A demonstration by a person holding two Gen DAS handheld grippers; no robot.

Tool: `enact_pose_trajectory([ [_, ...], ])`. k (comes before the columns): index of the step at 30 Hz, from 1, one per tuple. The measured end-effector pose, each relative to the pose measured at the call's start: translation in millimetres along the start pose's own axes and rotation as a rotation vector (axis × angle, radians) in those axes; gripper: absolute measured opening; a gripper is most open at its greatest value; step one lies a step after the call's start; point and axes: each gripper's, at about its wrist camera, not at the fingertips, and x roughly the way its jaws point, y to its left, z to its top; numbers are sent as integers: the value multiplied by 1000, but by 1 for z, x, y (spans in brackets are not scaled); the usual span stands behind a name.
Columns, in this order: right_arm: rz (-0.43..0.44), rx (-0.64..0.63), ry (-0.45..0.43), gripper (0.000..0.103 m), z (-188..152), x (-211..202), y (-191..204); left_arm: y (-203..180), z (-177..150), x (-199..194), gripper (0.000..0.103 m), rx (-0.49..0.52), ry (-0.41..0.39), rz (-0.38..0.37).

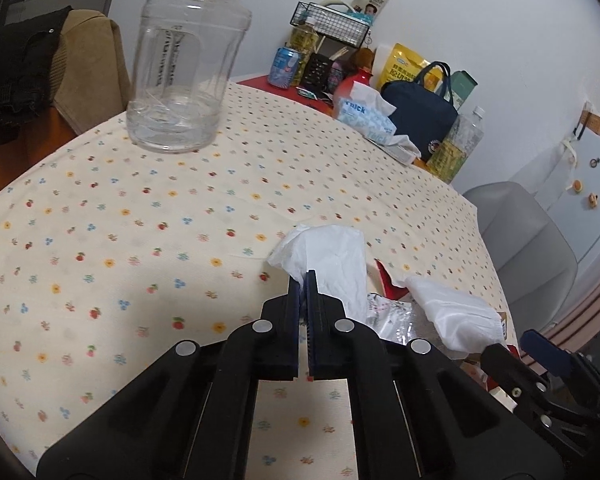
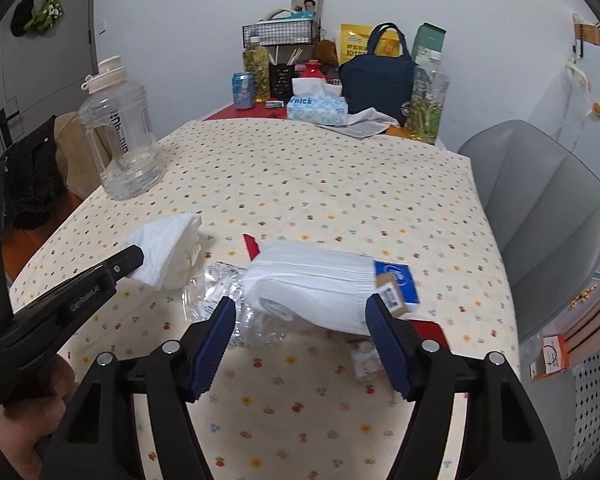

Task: Collect trash
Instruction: 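Grasp a white tissue with the left tool while the right tool grasps a white plastic wrapper, then carry the tissue and wrapper in both tools over to the beige trash bin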

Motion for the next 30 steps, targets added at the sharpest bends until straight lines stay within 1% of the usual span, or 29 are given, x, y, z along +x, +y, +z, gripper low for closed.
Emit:
enact_pose_trajectory([
  [2, 5, 4, 8, 57, 2, 5, 4, 2, 0, -2, 3, -1, -2, 2],
  [3, 8, -1, 14, 48, 3, 8, 7, 2, 0, -2, 3, -1, -3, 1],
  [4, 12, -3, 21, 42, 3, 10, 8, 2, 0, -2, 3, 0, -3, -1],
  [5, 19, -5, 34, 28, 3, 13, 9, 1, -1, -3, 3, 1, -4, -3],
  [6, 30, -6, 49, 19, 3, 15, 9, 0, -1, -4, 4, 3, -6, -5],
  [8, 34, -5, 48, 14, 2, 14, 9, -2, 0, -6, 4, 5, -12, -11],
  [9, 30, -7, 31, 11, 2, 8, 8, -4, 0, -8, 4, 8, -17, -15],
  [17, 24, 9, -39, 10, 4, -28, -4, -26, 2, -28, 3, 50, -57, -37],
  [25, 30, 34, -97, 9, 5, -64, -21, -59, 3, -53, 3, 105, -105, -61],
  [30, 54, 57, -141, 9, 4, -89, -34, -79, 2, -67, 3, 141, -125, -76],
])
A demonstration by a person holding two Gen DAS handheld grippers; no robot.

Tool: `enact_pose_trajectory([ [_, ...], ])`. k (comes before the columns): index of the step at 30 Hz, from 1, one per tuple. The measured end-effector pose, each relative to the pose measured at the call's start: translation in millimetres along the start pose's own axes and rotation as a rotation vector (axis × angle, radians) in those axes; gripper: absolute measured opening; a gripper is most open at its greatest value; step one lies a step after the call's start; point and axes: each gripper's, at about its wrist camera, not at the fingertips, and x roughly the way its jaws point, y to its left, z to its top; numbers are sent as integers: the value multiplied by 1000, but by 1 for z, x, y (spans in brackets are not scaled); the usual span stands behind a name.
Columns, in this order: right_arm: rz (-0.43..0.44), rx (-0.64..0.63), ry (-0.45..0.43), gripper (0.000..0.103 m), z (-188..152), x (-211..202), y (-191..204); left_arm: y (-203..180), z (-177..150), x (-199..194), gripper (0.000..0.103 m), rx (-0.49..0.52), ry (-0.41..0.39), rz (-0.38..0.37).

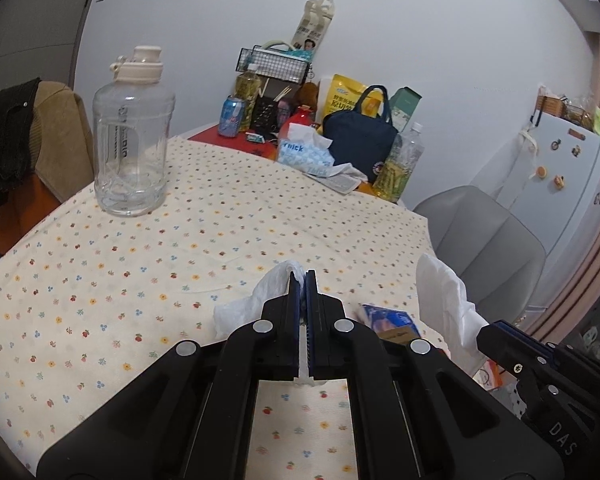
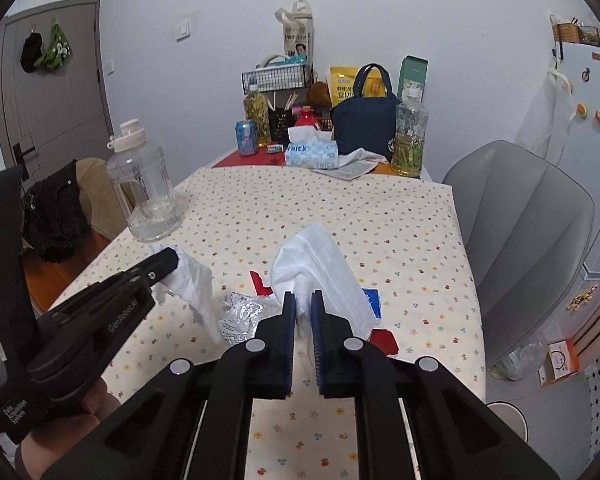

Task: Collect trash
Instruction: 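Carry the tissue and wrapper in both tools over to the beige trash bin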

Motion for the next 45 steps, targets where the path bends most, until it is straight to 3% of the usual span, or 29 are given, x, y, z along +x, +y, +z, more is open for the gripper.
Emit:
enact_pose_trajectory([
  [7, -7, 8, -53, 9, 3, -31, -14, -26, 0, -13, 3, 37, -19, -23],
  [17, -73, 76, -65, 9, -10, -55, -60, -80, -10, -13, 3, 117, -2, -85],
  [45, -271, 391, -51, 9, -83, -96, -250, -280, -75, 26, 3, 380, 130, -287],
])
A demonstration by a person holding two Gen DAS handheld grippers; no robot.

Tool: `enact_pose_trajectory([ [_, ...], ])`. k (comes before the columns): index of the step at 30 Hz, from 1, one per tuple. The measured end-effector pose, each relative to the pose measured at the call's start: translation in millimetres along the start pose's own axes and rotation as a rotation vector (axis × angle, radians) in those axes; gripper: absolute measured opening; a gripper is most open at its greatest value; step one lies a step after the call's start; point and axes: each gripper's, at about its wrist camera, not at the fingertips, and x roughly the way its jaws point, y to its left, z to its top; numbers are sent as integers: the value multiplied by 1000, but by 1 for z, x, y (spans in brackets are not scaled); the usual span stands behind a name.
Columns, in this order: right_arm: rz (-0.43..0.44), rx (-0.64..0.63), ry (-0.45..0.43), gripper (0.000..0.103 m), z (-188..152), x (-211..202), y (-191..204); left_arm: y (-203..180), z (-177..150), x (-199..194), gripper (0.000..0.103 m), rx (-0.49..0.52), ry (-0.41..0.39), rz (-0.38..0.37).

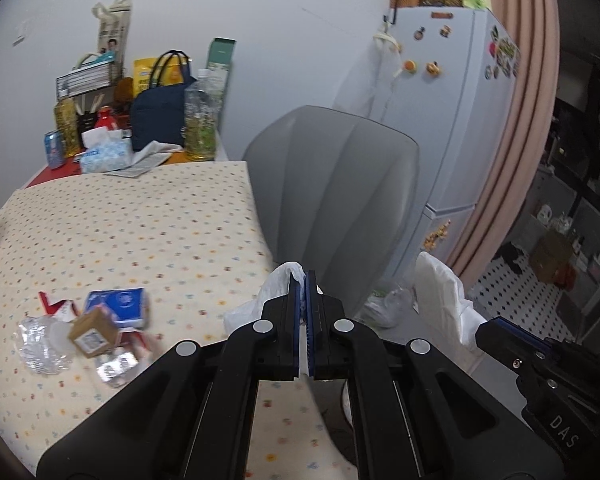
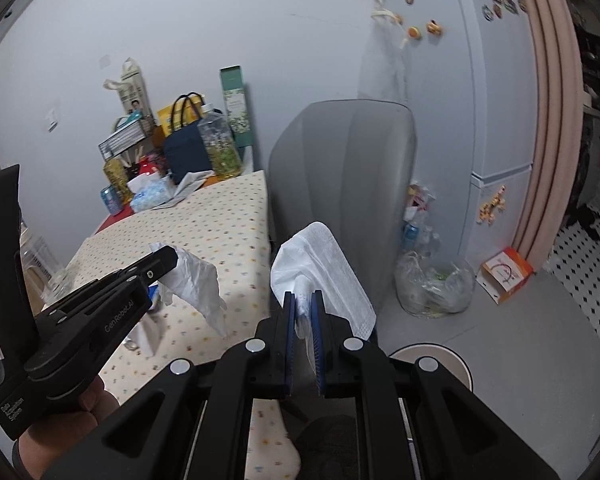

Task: Collect trash
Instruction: 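Carry the tissue and wrapper in both tools over to the beige trash bin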

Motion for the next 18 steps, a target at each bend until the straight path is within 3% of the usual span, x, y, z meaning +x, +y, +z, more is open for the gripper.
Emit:
enact_pose_trajectory([
  [18, -104, 183, 93, 9, -28, 39, -118, -100, -26, 92, 3, 118, 174, -97],
])
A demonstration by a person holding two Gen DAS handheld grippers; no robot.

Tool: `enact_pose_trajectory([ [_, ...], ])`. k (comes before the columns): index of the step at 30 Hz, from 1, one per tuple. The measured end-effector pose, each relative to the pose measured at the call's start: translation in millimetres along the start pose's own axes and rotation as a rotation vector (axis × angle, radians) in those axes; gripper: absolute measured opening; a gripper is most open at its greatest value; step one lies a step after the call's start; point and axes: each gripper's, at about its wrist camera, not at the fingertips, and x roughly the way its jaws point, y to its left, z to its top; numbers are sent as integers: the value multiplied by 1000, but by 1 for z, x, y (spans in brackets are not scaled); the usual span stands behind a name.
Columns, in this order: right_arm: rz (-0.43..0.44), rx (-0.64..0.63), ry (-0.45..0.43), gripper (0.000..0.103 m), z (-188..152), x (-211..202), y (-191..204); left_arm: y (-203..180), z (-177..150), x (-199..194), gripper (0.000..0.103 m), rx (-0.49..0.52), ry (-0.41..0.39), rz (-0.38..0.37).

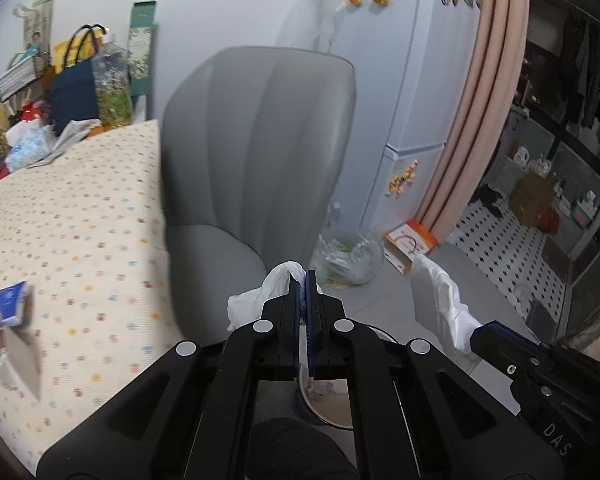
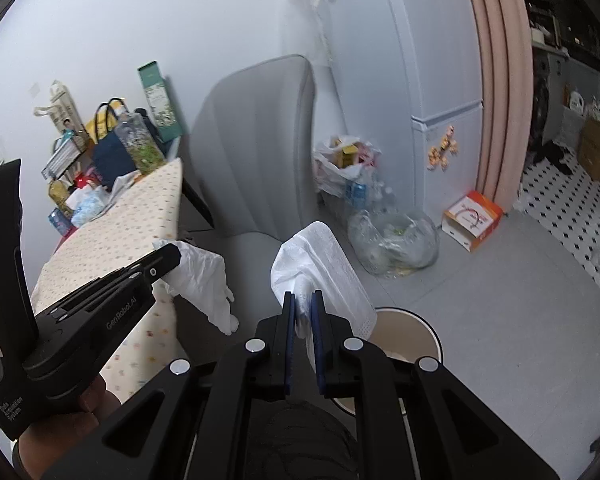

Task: Collect trash
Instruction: 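Carry the tissue and wrapper in both tools over to the beige trash bin, then open the right tool over the bin while the left tool releases the tissue into it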

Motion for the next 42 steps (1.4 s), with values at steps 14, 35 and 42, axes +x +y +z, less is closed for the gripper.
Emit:
enact_pose_trajectory([
  [14, -39, 98, 93, 12, -10, 52, -51, -27, -7, 55, 3, 51, 106, -12],
  [35, -159, 170, 79, 34, -13, 39, -97, -69, -15, 74, 3, 118, 147, -70],
  [42, -190, 194, 61, 36, -12, 29, -108, -90, -19, 76, 13, 154, 182, -126],
])
